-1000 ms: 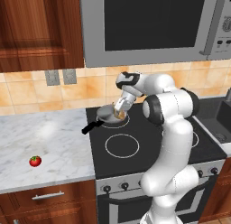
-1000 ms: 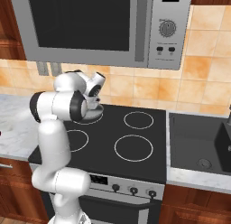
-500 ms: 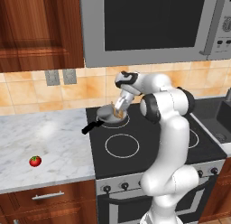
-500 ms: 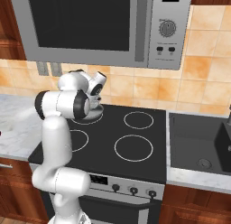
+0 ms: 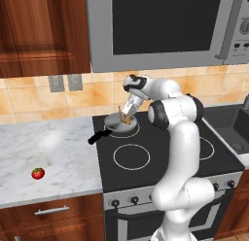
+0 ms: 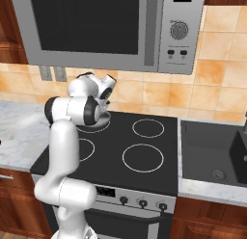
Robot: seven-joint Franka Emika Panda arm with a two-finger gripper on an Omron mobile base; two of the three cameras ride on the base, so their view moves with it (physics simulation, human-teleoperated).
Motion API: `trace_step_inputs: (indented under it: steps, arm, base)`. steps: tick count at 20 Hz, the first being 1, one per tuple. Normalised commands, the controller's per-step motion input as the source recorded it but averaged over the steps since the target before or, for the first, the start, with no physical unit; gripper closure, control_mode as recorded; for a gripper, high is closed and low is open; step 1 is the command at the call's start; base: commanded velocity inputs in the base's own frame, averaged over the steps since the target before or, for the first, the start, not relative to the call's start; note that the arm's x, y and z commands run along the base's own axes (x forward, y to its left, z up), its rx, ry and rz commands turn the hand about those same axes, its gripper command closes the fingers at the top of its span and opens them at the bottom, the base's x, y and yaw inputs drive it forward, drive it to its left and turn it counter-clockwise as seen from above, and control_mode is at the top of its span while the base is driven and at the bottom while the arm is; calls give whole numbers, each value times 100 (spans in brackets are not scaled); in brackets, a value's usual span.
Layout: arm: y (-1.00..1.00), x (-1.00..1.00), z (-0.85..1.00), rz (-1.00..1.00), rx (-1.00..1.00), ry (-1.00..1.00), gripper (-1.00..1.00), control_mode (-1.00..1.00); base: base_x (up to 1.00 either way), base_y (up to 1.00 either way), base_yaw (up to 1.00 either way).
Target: Place the pan on the rear left burner on the stove. Then place the tomato and the onion in the pan and turn on the rear left burner.
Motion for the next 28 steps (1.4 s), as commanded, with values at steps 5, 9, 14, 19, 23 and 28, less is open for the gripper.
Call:
trace_step_inputs:
  steps: [5,9,14,19,23,28]
  arm:
    - [0,34,-7,0,0,0,100,-100]
    - [0,31,-14,0,0,0,100,-100]
    - [0,28,-19,0,0,0,100,-100]
    - [0,30,-19,0,0,0,100,-100]
    - [0,22,-14,0,0,0,100,-100]
    - [0,10,-12,0,0,0,100,-100]
  base:
    - [0,0,0]
    - [0,0,0]
    - [0,0,0]
    - [0,0,0]
    - [0,0,0]
    - [0,0,0]
